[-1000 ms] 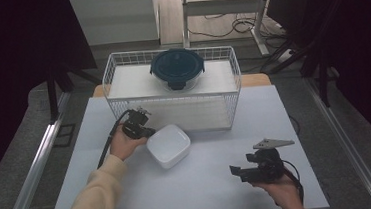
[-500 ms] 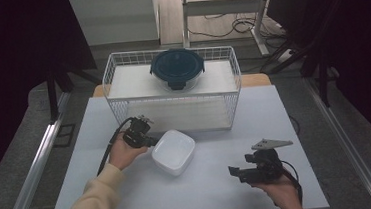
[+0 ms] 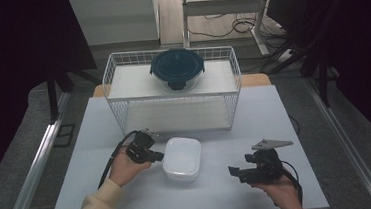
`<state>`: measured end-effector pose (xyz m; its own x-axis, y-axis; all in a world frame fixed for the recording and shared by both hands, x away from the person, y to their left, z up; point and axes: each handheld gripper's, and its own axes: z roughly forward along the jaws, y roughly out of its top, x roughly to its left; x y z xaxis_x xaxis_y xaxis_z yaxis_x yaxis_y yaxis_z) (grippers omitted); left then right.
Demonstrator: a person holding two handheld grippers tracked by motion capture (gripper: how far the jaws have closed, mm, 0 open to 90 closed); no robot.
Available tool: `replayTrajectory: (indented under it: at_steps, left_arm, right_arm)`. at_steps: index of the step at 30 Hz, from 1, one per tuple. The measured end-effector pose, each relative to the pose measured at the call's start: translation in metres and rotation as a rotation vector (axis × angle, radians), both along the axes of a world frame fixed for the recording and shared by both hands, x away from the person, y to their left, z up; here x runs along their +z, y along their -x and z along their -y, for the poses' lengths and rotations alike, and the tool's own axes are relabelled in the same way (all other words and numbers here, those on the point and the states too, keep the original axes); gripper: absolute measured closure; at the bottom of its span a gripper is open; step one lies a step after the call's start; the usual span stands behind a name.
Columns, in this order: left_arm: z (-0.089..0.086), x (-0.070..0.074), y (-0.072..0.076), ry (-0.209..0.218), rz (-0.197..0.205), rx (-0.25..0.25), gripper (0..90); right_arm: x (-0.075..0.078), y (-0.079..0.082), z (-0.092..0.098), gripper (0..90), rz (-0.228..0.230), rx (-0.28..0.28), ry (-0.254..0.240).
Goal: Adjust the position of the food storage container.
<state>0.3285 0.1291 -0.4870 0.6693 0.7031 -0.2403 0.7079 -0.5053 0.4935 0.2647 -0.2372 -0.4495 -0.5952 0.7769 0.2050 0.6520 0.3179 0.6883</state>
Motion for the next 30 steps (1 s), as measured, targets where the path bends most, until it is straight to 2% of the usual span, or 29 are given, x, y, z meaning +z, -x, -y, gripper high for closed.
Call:
replayTrajectory:
  at_steps: [4, 11, 21, 25, 30]
  left_arm:
    - [0.005, -0.005, 0.007, 0.01, -0.011, -0.012, 90.0]
    - [0.009, -0.007, 0.01, 0.05, -0.028, -0.008, 90.0]
    - [0.013, -0.009, 0.009, 0.064, -0.03, -0.001, 90.0]
    - [0.004, -0.002, 0.01, 0.069, -0.003, 0.022, 90.0]
    - [-0.014, 0.019, 0.026, 0.167, 0.056, 0.068, 90.0]
  right_arm:
    - [0.0, 0.0, -0.001, 20.6, -0.003, 0.004, 0.001]
    - [-0.001, 0.0, -0.001, 20.6, -0.004, 0.003, 0.002]
    - [-0.001, 0.0, -0.002, 20.5, -0.006, 0.006, 0.004]
    - [-0.001, 0.0, -0.001, 20.6, -0.005, 0.003, 0.002]
    - [0.001, 0.001, 0.0, 20.5, -0.003, 0.02, -0.039]
